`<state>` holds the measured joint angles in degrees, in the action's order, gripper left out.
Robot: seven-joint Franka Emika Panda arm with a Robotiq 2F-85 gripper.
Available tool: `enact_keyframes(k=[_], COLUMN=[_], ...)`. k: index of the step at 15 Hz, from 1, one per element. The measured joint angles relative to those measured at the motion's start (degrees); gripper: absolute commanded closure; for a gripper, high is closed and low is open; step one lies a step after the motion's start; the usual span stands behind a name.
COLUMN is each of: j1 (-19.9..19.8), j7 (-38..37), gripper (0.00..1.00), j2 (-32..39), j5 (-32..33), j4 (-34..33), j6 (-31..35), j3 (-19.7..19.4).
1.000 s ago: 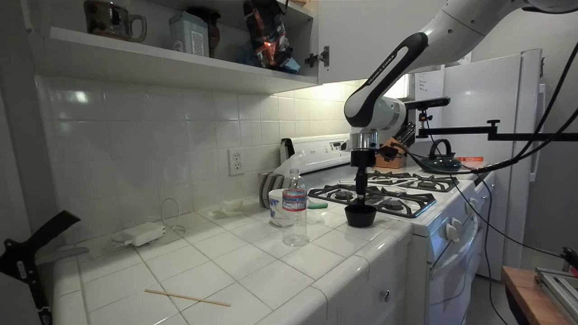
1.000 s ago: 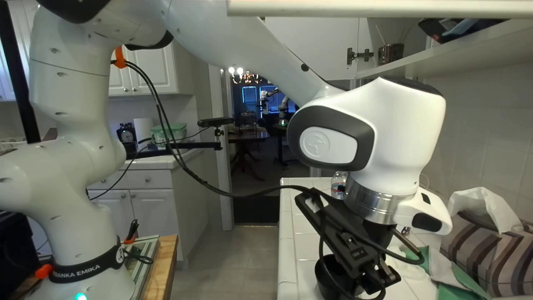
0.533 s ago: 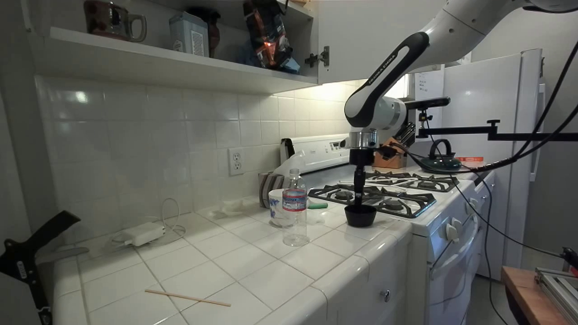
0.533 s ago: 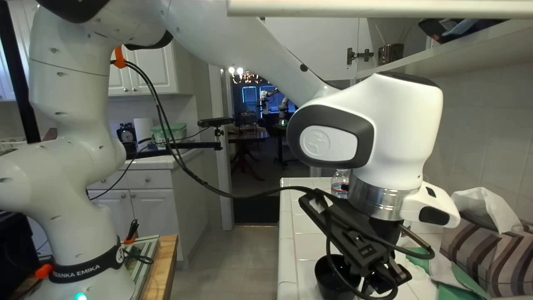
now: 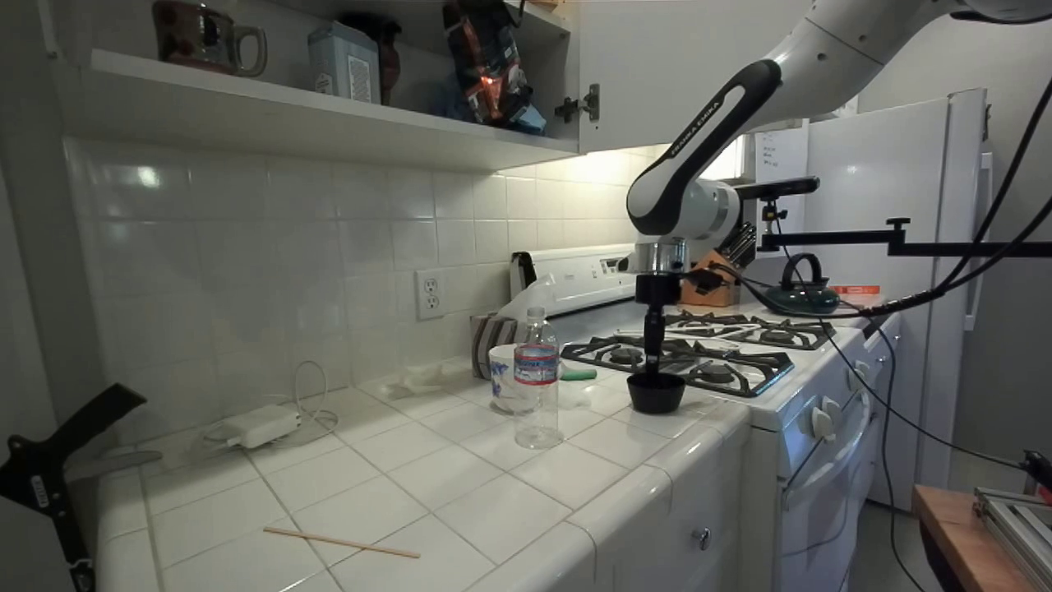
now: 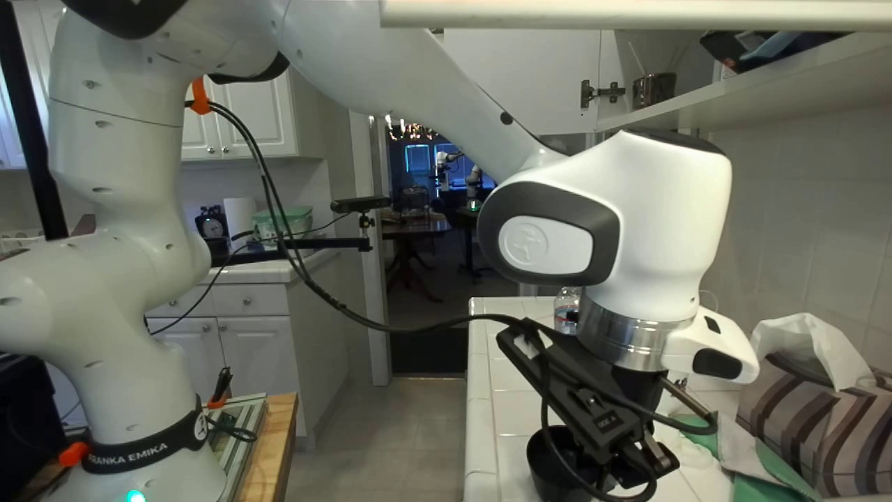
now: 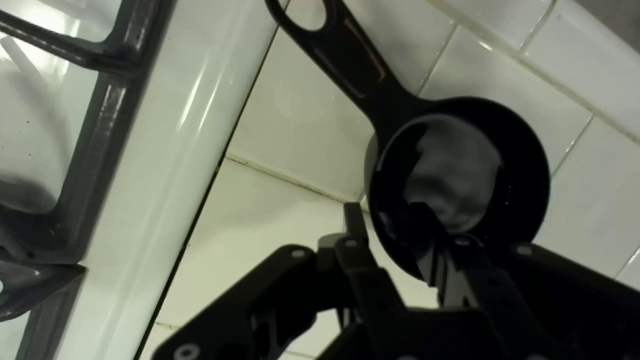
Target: Pour the contents in the black pot inside the water bottle
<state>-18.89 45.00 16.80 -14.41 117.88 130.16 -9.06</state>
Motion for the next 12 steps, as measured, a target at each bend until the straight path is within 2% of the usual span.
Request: enact_keyframes(k=[2, 3, 4, 6, 12], j1=[0.01, 0.01, 0.01, 0.00, 0.01], j7=[0.00, 0.00, 0.00, 0.00, 0.00], gripper=[0.80, 0.94, 0.96, 1.00, 0.99], j2=[0.00, 0.00, 0.00, 0.00, -0.08], j5=[0.00, 0.00, 0.03, 0.05, 0.30], j4=[0.59, 0.76, 0.87, 1.09, 1.56], j6=[0.26, 0.29, 0.33, 0.54, 0.94], j3=[0.00, 0.00, 0.00, -0.01, 0.00])
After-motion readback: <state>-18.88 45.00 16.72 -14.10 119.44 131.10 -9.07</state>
